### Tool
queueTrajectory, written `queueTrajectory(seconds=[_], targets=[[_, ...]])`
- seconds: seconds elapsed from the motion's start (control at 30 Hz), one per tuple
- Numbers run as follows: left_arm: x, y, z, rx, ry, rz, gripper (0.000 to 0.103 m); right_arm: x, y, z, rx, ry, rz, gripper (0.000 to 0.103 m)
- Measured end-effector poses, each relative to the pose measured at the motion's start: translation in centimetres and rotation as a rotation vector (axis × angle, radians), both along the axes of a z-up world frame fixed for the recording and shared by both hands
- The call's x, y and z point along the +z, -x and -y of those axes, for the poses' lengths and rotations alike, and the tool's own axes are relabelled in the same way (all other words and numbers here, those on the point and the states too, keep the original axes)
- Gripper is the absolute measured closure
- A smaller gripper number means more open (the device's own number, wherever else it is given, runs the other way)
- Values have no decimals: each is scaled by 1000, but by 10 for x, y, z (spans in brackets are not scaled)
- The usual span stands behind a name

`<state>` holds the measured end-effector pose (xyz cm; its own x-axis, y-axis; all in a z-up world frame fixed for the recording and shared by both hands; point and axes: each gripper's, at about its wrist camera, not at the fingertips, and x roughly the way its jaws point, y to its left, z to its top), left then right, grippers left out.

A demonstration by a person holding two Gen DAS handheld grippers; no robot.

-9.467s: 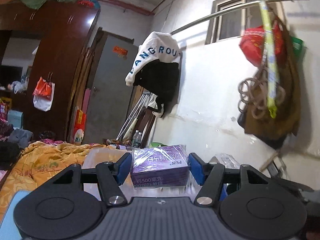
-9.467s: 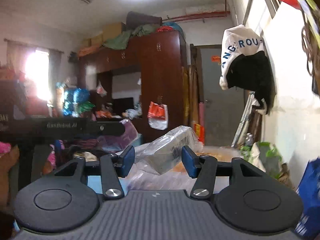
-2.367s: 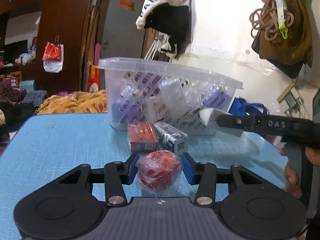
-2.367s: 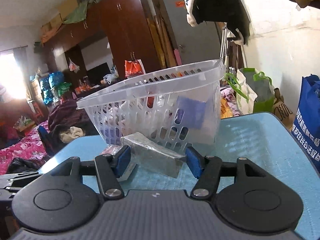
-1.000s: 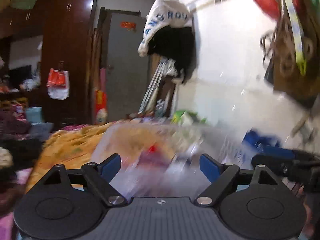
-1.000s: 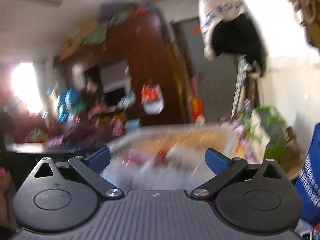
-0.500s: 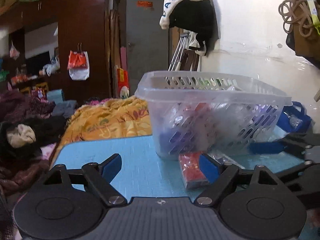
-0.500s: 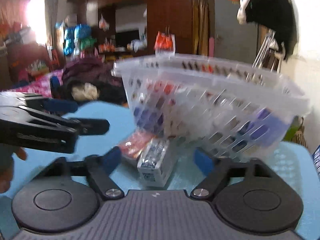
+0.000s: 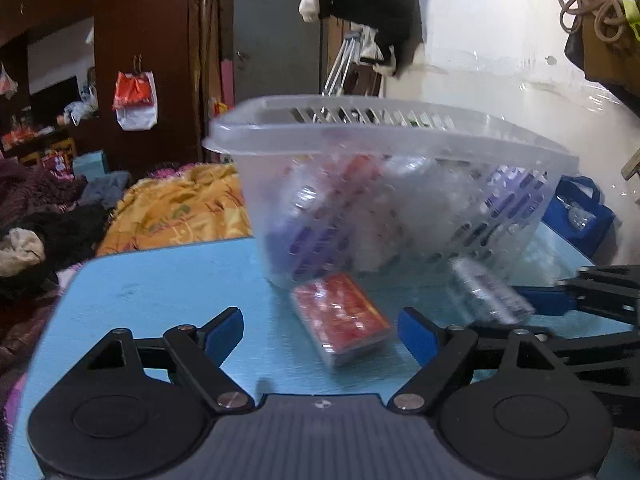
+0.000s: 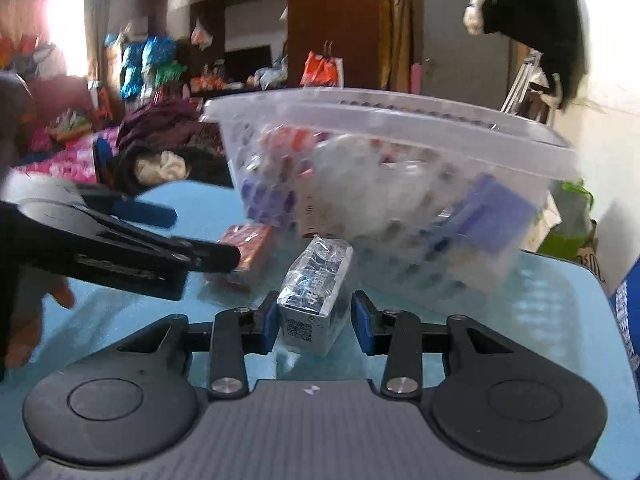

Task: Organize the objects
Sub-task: 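Grasp red box with left gripper while right grasps white barcode box, then lift both held boxes over the white basket and open both grippers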

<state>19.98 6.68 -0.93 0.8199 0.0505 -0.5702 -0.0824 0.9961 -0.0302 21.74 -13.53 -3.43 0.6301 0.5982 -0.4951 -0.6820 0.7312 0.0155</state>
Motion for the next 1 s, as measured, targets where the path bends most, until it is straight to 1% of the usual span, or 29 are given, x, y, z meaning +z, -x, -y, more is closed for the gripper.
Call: queueTrajectory(seconds=[0.07,0.13,0.23,0.27,0.3,0.33,0.4,0.5,0.6,0.7,0.83,0.9,1.0], targets=[[-2,-6,7,4,3,-18,16,1,-2,14,-16,-42,-6,61],[-4,-11,16,12,-15,-31,16,2,-5,26,-31,-81,-17,61],[-8,-20,25,24,-22,-59,16,3,-8,34,-36,-116,-21,61],[-10,-22,27,27,-25,-66,25,3,-7,35,-34,-124,-17,61],[-11,-22,28,36,-32,-77,43,3,-6,34,-34,-127,-10,61],[-13,-21,27,53,-42,-79,47,4,-5,34,-34,-130,-4,61],[-12,-13,25,73,-31,-38,47,4,-3,33,-43,-140,13,61],[-5,9,26,86,-54,58,47,5,-2,39,-64,-160,34,61],[3,31,24,70,-21,149,47,6,0,41,-59,-179,47,62],[7,46,20,75,9,215,47,7,2,38,-55,-175,78,62],[6,51,15,68,63,227,47,8,8,35,-52,-163,116,62],[8,50,12,59,63,238,47,8,10,35,-46,-173,134,62],[10,52,14,44,44,270,47,9,15,37,-47,-190,163,62]])
